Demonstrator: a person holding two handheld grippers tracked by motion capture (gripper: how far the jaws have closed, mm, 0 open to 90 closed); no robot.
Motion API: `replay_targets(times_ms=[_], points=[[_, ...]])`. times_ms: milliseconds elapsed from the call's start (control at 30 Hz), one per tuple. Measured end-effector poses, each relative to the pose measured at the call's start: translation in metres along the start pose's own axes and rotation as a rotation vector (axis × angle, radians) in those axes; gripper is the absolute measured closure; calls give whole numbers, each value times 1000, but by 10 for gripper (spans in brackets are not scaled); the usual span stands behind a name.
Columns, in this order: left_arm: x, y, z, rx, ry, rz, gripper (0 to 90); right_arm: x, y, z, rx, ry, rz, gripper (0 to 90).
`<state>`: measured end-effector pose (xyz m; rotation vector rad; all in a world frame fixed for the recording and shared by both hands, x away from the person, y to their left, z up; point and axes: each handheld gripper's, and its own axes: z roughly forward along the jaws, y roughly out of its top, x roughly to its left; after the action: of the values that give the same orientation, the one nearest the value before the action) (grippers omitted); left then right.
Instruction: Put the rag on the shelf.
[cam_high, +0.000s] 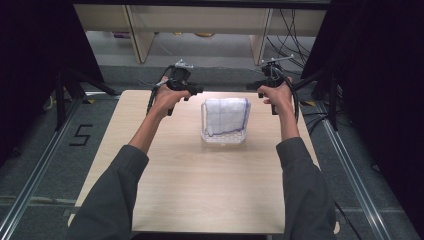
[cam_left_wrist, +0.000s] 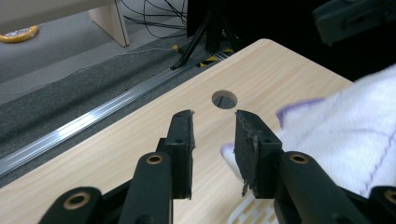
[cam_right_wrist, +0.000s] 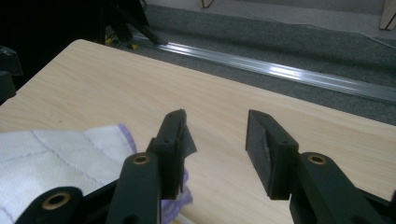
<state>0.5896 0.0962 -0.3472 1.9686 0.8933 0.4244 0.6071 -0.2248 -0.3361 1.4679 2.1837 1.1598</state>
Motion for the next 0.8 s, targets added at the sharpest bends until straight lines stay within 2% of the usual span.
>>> replay_targets(times_ms=[67,100,167,233,300,333,367,500,533,567,633,700,733,767,800], points=[[1,-3,-5,-2,0,-5,648,-2,-2,-5,2,1,-2,582],[1,-5,-8,12,5,-5,606,-5,-4,-9,-3,-1,-17,578],[1,-7,-10,13,5,-9,579,-5,-5,-11,9,-5,-5,574],[-1,-11,-12,17,-4,-6,561,-9,-8,-14,6,-27,-45,571],[-1,-15,-14,27,-8,-6,538,-10,-10,-16,3,-17,-36,572],[-1,-16,-15,30,-6,-6,530,-8,-11,-18,15,-14,0,572],[-1,-17,-16,29,-5,-12,525,-11,-13,-17,-15,-20,-43,572],[0,-22,-17,30,-8,-19,490,-9,-16,-21,7,-7,-26,570],[-1,-25,-18,32,-10,-20,490,-11,-16,-21,-1,-9,-56,567],[-1,-28,-19,36,-14,-32,455,-9,-18,-24,19,-17,-54,564],[-1,-29,-20,39,-15,-35,420,-9,-20,-26,11,-24,-89,560],[-2,-34,-22,43,-14,-42,399,-8,-23,-28,2,-10,-105,559],[-2,-34,-22,43,-14,-42,392,-5,-24,-31,29,-20,-70,556],[-2,-36,-24,40,-12,-44,378,-7,-25,-30,-5,-30,-121,550],[-2,-38,-25,40,-14,-48,372,-5,-25,-33,8,-22,-105,549]])
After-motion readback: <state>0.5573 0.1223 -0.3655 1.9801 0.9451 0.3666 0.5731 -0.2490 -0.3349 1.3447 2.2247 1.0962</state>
